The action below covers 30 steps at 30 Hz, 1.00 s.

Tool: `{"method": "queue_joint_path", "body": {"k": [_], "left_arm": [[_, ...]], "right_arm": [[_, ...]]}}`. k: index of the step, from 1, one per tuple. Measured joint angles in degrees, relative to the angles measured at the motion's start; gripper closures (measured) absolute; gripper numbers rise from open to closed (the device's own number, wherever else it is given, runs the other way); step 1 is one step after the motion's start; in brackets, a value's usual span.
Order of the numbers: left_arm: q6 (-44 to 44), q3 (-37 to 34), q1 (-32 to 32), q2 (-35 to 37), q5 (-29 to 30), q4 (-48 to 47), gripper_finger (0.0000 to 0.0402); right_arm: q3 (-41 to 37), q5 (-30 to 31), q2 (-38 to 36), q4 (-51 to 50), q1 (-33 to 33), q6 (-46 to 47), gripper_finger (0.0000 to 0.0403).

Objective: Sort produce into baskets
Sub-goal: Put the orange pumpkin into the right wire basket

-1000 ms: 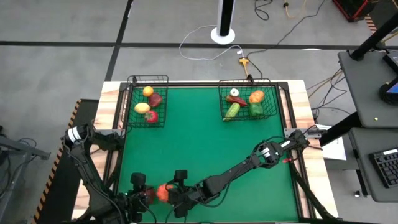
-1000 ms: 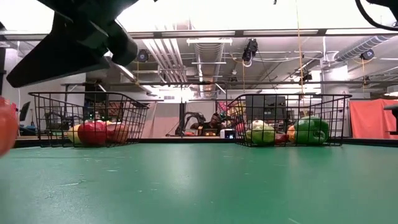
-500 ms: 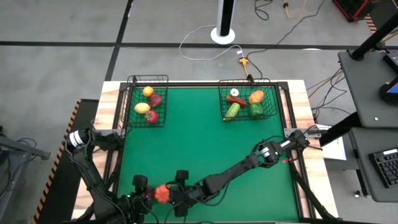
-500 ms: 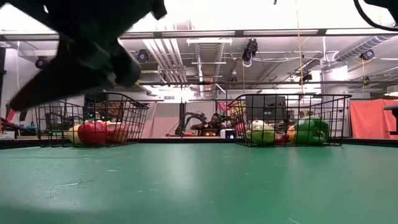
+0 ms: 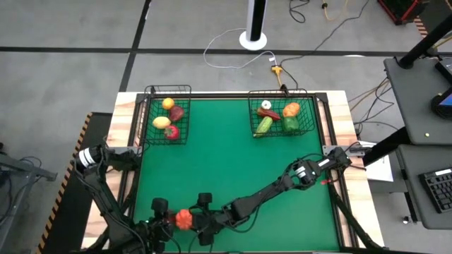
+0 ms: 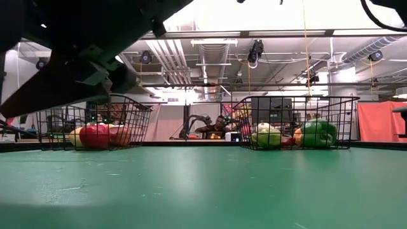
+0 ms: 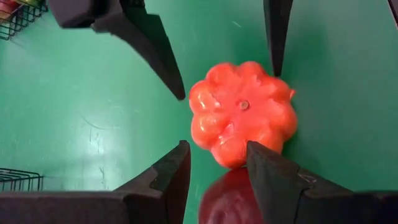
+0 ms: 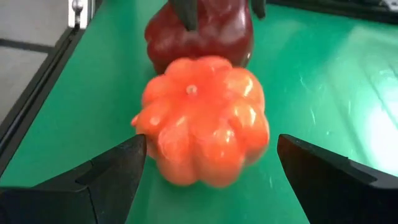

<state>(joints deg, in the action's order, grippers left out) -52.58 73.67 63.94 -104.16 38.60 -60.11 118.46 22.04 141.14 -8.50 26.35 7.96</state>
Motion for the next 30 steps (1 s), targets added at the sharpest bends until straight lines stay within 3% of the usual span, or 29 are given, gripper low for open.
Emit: {"method": "queue_joint_path", "body": {"k": [12, 23, 30], "left_arm": [[0.0, 0.0, 0.0, 0.0, 1.0, 0.0, 0.0263], [0.0, 1.0, -0.1, 0.0, 1.6, -1.4, 0.0263], [-0.1, 6.8, 1.3, 0.4, 8.0, -8.9, 0.0263]], "right_arm": [[-0.7, -4.1, 0.0, 3.1, -1.4, -3.6, 0.0055], [-0.9, -6.2, 0.0, 3.1, -1.8, -4.1, 0.0143], [-0.8, -6.0, -0.2, 2.3, -1.8, -4.0, 0.0162]]}}
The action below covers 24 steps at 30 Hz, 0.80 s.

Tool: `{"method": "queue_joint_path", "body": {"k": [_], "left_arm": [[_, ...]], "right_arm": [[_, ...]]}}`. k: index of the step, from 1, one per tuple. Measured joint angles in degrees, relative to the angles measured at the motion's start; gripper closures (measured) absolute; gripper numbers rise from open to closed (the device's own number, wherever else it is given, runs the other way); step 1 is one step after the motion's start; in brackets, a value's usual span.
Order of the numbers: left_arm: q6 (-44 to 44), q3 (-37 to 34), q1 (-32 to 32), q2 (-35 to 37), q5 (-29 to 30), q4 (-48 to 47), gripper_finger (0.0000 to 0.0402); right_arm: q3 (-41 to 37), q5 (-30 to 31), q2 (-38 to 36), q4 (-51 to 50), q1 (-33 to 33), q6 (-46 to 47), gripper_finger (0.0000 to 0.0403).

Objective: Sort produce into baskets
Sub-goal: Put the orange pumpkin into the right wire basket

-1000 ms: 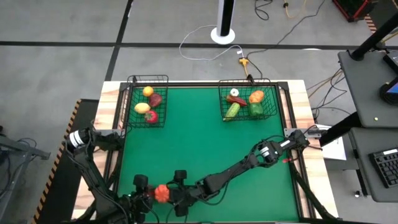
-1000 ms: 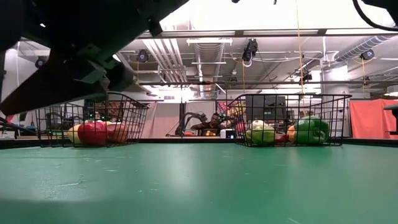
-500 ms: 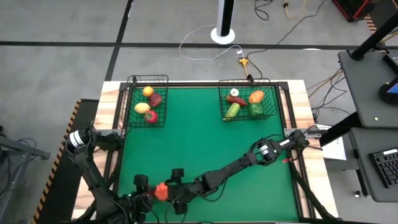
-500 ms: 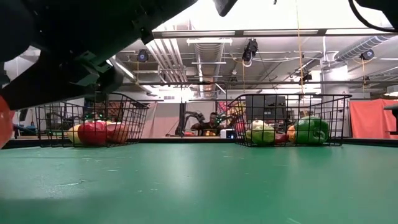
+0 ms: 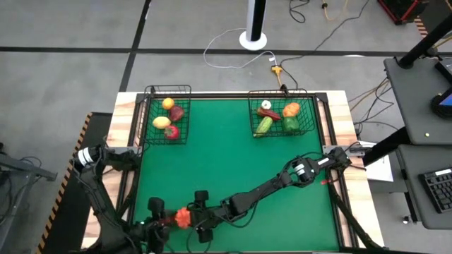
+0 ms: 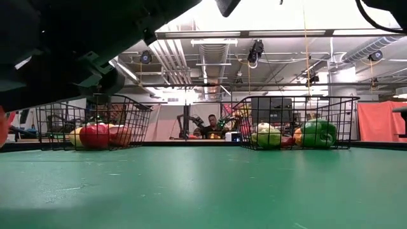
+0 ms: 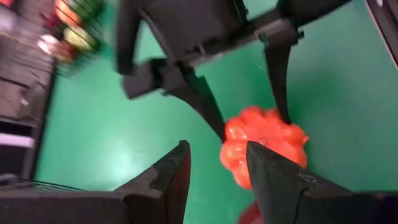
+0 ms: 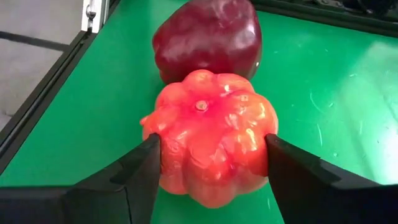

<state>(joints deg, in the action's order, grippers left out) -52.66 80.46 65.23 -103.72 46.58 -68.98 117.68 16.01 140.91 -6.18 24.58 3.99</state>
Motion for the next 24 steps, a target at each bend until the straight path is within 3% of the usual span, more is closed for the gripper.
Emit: {"method": "queue_joint_path", "body": {"k": [11, 19, 24], "left_arm": [[-0.7, 5.2, 1.3, 0.6, 9.8, -11.3, 0.0263], [-2.0, 4.6, 0.9, 0.7, 12.9, -16.9, 0.0263], [-6.7, 4.5, 0.0, 1.6, 13.1, -20.0, 0.0263]], "right_arm": [[0.7, 0.9, -10.9, -21.9, -0.7, 0.9, 0.0159], [0.4, 11.6, -22.4, -45.5, -3.7, 0.9, 0.0157], [-0.5, 17.5, -30.4, -58.1, -9.6, 2.3, 0.0157]]}}
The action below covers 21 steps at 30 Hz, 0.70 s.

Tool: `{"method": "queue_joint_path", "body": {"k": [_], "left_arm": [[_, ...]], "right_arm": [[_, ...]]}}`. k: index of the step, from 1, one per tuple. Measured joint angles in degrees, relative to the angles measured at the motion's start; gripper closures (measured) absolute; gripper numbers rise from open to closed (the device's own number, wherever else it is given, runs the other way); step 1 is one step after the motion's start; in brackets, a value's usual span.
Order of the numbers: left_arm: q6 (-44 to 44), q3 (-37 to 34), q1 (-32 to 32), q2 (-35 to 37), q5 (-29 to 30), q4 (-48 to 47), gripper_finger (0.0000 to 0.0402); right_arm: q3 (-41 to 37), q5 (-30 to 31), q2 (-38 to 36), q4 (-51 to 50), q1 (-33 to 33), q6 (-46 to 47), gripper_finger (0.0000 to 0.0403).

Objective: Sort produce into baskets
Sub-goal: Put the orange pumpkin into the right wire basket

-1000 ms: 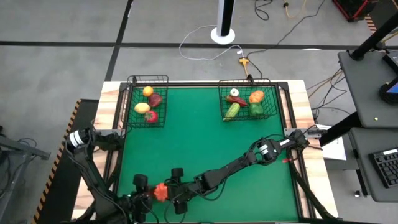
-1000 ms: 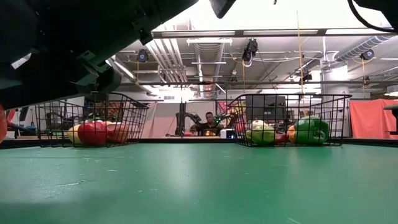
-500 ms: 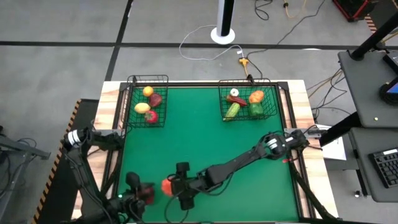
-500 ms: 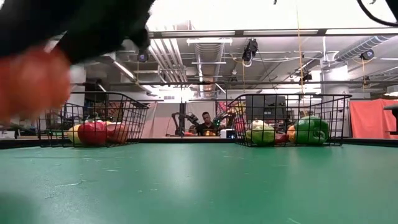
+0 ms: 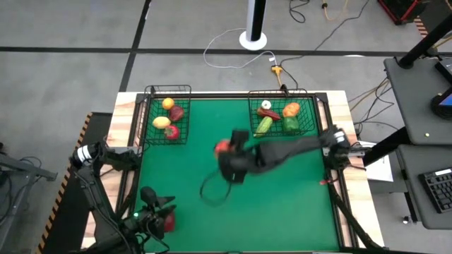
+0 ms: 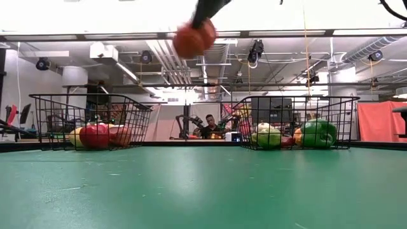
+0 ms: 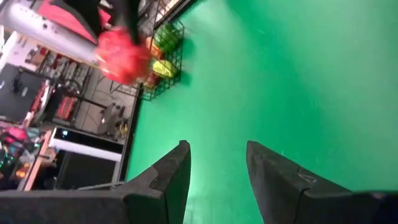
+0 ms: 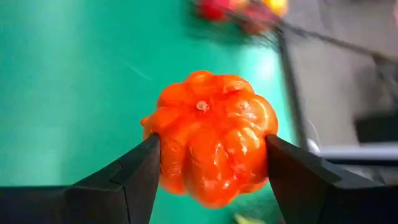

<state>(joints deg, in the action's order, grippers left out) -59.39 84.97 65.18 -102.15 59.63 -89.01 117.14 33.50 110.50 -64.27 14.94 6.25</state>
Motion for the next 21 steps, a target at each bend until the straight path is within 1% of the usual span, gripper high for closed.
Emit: {"method": "queue_joint_path", "body": {"k": [3, 6, 9, 12, 14, 16, 18, 21], "left_arm": [[-1.4, 0.0, -0.2, 0.1, 0.0, -0.1, 0.0263], [-3.5, 0.0, -0.5, 0.1, -0.1, -0.1, 0.0263], [-5.7, 0.0, -0.8, 0.1, -0.1, 0.0, 0.0263], [-7.6, 0.0, -1.0, 0.1, -0.1, 0.2, 0.0263], [-8.2, 0.0, -1.2, 0.1, -0.1, 0.3, 0.0263], [-9.0, 0.1, -1.5, 0.1, -0.1, 0.3, 0.0263], [-9.1, 0.1, -2.0, 0.1, -0.1, 0.6, 0.0263], [-9.2, 0.1, -2.7, 0.1, -0.1, 2.2, 0.0263]], "right_arm": [[-1.9, 1.1, -4.6, -4.0, -5.4, 1.5, 0.0157], [-5.7, 1.1, -9.6, -6.2, -12.2, 3.3, 0.0156], [-12.0, 0.3, -14.4, -8.1, -19.3, 5.8, 0.0156], [-20.3, -3.3, -19.4, -8.4, -26.6, 7.8, 0.0156], [-25.9, -4.5, -22.4, -8.3, -31.3, 8.5, 0.0156], [-31.4, -4.7, -25.0, -7.7, -36.0, 8.8, 0.0156], [-36.1, -5.4, -27.0, -4.4, -40.3, 8.8, 0.0156], [-41.2, -8.8, -29.4, 1.7, -45.1, 7.0, 0.0156]]}}
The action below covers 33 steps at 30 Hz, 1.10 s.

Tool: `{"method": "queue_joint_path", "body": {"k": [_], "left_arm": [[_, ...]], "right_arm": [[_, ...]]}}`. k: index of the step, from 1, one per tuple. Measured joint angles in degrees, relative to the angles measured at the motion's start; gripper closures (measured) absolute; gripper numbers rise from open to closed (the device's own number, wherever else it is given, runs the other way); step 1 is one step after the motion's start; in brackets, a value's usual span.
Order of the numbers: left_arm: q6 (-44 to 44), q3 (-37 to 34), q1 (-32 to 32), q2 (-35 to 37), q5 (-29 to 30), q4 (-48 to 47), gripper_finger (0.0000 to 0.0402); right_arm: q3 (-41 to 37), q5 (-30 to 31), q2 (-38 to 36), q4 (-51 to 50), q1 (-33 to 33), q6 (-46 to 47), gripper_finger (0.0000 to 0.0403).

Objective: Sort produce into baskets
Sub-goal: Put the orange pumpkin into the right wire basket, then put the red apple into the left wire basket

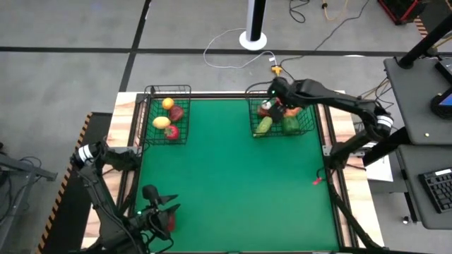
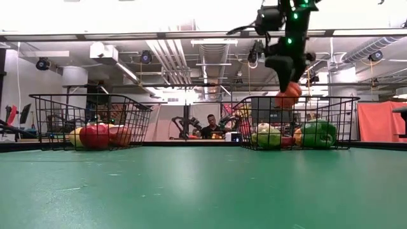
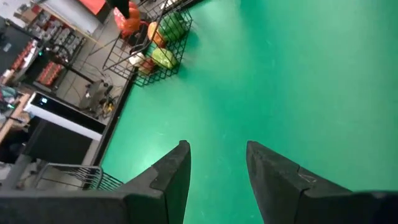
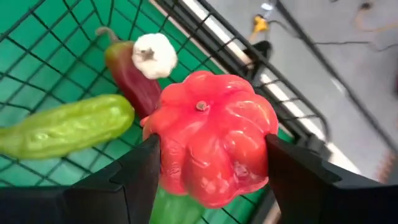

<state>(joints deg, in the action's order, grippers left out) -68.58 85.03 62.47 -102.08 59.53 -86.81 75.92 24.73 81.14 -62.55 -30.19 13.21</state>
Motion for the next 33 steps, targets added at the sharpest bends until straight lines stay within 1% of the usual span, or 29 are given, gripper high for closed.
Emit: {"method": "queue_joint_path", "body": {"k": [2, 4, 11, 14, 17, 20, 25, 28, 33], "left_arm": [[0.0, 0.0, -0.6, 0.0, 0.0, 1.3, 0.0263], [-0.1, 0.0, -1.1, 0.0, 0.0, 2.8, 0.0263], [-4.7, 0.0, -2.0, 0.0, 0.0, 3.8, 0.0263], [-6.5, -0.1, -2.5, 0.0, 1.8, 3.7, 0.0263], [-8.3, -0.1, -3.0, 0.0, 4.4, 3.7, 0.0263], [-9.1, -0.1, -3.9, 0.0, 4.6, 3.7, 0.0263], [-10.9, -0.1, -5.4, 0.0, 4.7, 3.8, 0.0263], [-12.2, -0.1, -6.1, 0.0, 3.4, 4.0, 0.0263], [-16.7, 1.0, -6.4, 0.0, -4.4, 3.9, 0.0263]], "right_arm": [[-2.5, -3.5, -0.5, 3.8, -2.6, -2.1, 0.0156], [-4.2, -5.3, -0.3, 6.0, -4.4, -2.8, 0.0156], [-5.8, -5.6, 1.1, 8.0, -6.1, -3.3, 0.0156], [-5.8, -5.7, 1.4, 9.3, -6.0, -3.3, 0.0152], [-5.8, -6.3, 1.5, 9.7, -6.0, -3.3, 0.0133], [-5.8, -8.6, 1.5, 9.7, -6.1, -3.2, 0.0104], [-5.8, -8.7, 1.5, 9.7, -6.1, -2.6, 0.0068], [-5.6, -8.7, 1.1, 9.7, -5.9, -2.6, 0.0062], [-5.3, -8.8, -0.6, 9.8, -3.6, -2.5, 0.0068]]}}
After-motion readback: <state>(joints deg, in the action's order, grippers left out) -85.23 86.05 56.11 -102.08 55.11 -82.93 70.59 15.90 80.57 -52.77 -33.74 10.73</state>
